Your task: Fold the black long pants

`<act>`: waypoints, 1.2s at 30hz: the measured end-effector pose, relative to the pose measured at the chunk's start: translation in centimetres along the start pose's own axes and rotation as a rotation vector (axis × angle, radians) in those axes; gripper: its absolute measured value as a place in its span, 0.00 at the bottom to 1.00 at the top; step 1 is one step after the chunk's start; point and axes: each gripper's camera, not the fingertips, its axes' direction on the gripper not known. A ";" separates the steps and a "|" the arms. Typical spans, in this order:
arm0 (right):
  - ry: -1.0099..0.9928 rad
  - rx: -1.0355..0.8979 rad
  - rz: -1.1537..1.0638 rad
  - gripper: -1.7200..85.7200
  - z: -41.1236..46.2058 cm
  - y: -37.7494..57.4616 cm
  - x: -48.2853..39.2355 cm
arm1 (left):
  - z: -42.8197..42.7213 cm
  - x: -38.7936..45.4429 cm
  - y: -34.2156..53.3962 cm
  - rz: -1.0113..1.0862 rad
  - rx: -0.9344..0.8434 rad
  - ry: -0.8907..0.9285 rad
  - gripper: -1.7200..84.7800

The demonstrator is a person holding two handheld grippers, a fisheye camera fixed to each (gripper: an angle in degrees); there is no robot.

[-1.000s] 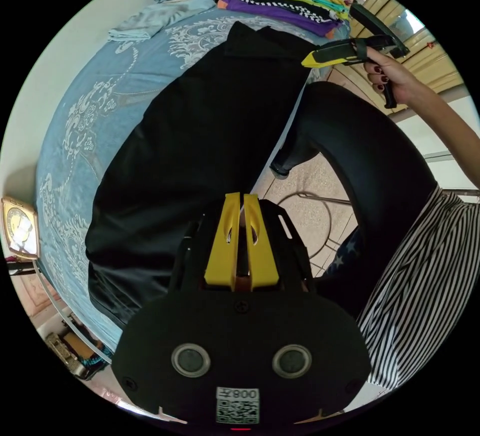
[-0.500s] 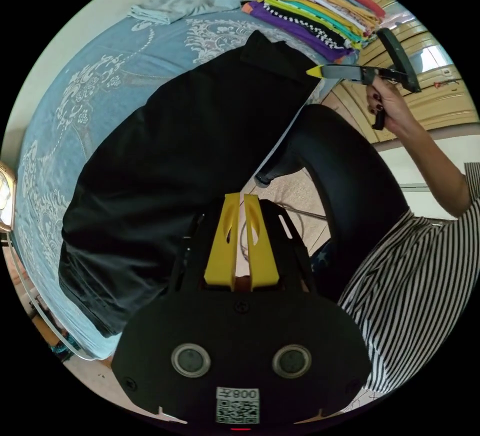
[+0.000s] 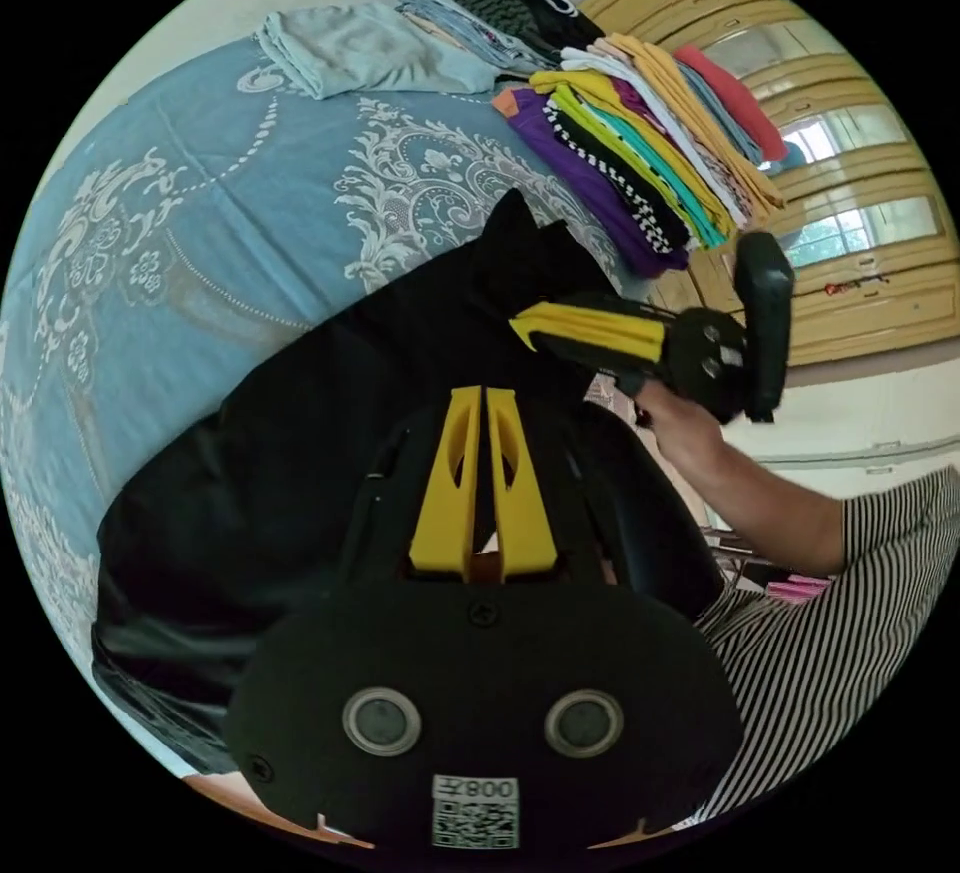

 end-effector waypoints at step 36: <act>-0.788 0.309 0.776 0.02 8.7 22.6 16.7 | 10.9 25.3 -29.4 0.267 -0.151 0.032 0.02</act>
